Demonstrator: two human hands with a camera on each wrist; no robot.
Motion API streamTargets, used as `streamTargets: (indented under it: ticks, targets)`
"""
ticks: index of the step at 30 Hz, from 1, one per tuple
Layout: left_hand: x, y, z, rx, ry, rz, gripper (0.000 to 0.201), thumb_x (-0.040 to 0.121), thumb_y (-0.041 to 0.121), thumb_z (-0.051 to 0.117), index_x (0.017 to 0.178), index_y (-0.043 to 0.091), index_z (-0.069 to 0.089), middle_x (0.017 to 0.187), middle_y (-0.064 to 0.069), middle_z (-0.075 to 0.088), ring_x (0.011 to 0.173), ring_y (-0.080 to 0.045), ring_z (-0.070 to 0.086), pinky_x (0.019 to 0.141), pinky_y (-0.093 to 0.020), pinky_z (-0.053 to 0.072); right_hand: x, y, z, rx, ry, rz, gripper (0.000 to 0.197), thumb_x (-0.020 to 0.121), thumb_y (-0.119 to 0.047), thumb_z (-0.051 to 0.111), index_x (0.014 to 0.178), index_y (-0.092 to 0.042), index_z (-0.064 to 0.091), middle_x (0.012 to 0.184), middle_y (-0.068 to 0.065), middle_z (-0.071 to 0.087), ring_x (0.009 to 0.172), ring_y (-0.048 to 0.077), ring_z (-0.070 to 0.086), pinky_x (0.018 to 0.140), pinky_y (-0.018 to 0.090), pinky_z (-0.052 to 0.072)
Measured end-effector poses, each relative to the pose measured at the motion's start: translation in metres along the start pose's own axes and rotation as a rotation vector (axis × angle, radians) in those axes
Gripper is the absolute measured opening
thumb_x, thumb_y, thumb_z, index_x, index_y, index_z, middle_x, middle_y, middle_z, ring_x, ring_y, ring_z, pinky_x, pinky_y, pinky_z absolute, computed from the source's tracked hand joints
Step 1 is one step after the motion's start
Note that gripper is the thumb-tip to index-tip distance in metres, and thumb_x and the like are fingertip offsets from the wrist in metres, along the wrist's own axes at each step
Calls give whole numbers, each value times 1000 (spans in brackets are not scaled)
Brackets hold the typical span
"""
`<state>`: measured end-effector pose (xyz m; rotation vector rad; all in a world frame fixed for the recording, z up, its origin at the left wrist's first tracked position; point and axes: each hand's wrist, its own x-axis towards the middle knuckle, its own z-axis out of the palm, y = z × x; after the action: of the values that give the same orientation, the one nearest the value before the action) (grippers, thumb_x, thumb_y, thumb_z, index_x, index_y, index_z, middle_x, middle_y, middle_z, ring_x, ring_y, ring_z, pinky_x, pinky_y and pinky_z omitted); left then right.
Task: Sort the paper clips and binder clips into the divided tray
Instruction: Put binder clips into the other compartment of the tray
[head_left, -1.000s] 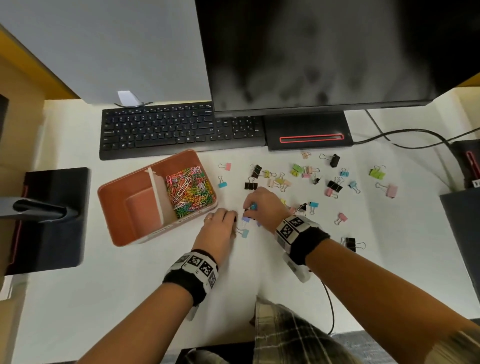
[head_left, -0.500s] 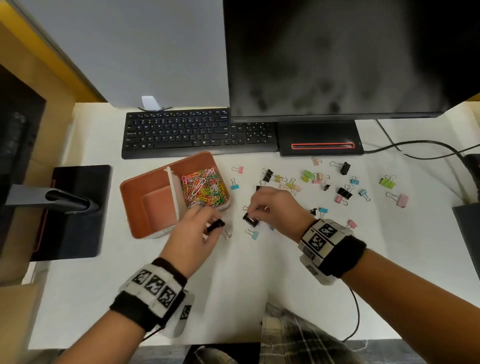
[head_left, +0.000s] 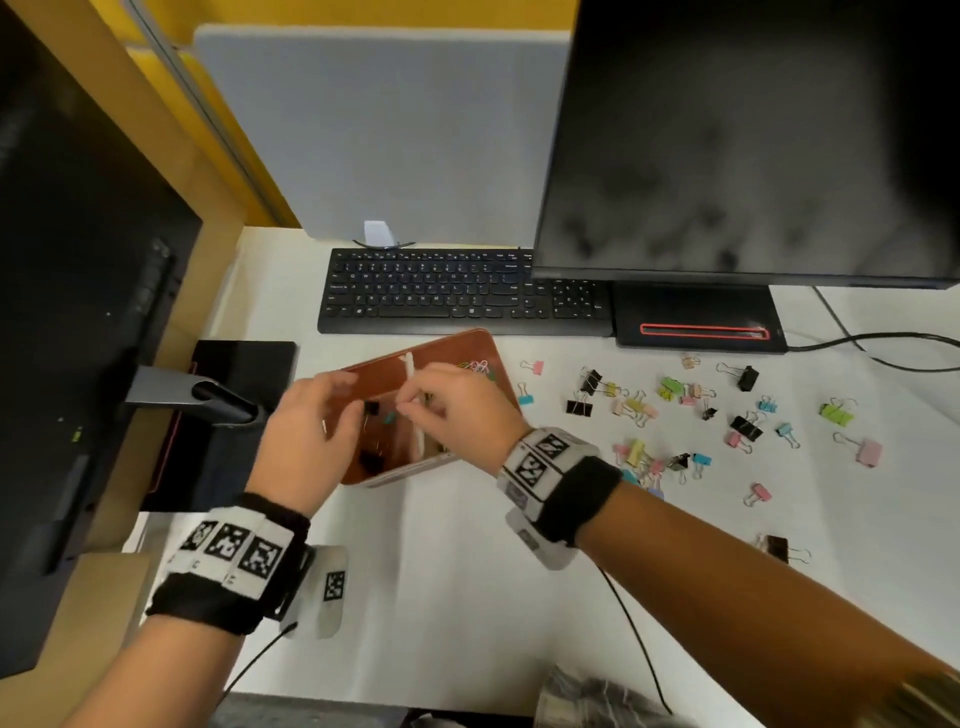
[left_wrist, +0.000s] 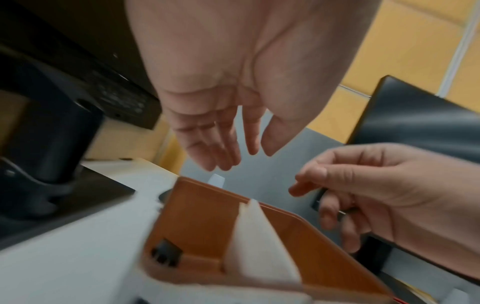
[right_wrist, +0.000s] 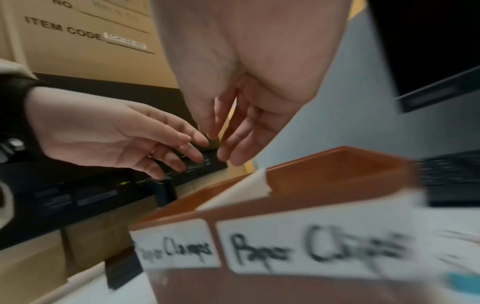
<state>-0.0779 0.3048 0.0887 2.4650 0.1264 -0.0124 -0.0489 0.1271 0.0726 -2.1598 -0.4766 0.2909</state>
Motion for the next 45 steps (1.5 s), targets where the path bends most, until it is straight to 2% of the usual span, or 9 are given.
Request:
streamTargets:
  ticks: [3,6,11,15,23,30,35,41,45]
  targets:
    - [-14,37,25,-120,-81,115,22,87,14,58,108,19,59,101,4,59,80,-8,59,68,-11,45,-34,45,-32,-42,122,121,9,86,-29,61,93,-25,64,89,-18,53,70,-8,46,76,20,45]
    - [-33,79,65,-239,-254,189,24,88,21,57,112,24,56,103,10,59,88,-1,57,71,-17,50,-68,98,-67,-130,213,303,27,81,-30,69,105,-27,59,99,-13,51,81,-1,48,76,12,40]
    - [-38,118,145,-170,-477,167,47,87,30,57,132,26,41,146,1,30,132,-12,33,100,-1,18,-92,147,-101,-269,78,415,47,78,-32,71,120,-27,52,122,-4,53,106,14,51,96,35,44]
    - [-20,124,191,-46,-472,-11,65,88,12,50,144,24,18,155,0,-12,144,-20,-4,103,-17,6,-76,162,-110,-402,-114,343,57,78,-36,68,131,-31,47,146,2,36,135,22,32,112,40,28]
    - [21,126,215,162,-449,-129,91,76,-15,43,147,17,-4,152,-3,-26,139,-34,-20,116,-44,7,-54,177,-103,-457,-321,195,35,86,-32,58,121,-33,60,151,5,31,135,27,30,111,43,29]
    - [26,115,228,277,-511,-3,86,72,-15,51,145,14,16,156,5,4,140,-28,12,111,-30,25,-79,201,-104,-322,-237,214,22,88,-18,57,106,-17,71,123,2,52,109,22,43,97,35,38]
    - [7,107,237,73,-444,132,38,88,-1,46,123,13,55,130,-1,46,106,-21,48,74,-26,45,-93,209,-111,-244,-169,290,13,81,-18,68,92,-14,73,104,0,49,97,17,43,87,31,43]
    - [9,106,240,-13,-463,98,38,83,-4,54,117,13,59,116,-1,48,89,-14,55,83,-20,45,-101,207,-113,-274,-189,341,12,83,-24,65,90,-15,70,101,0,41,94,17,43,79,25,41]
    - [15,105,237,-18,-507,-5,42,79,4,65,117,20,58,113,-3,48,89,-20,62,85,-28,53,-102,203,-113,-264,-202,360,25,88,-23,60,113,-17,63,100,-1,39,89,15,49,78,21,42]
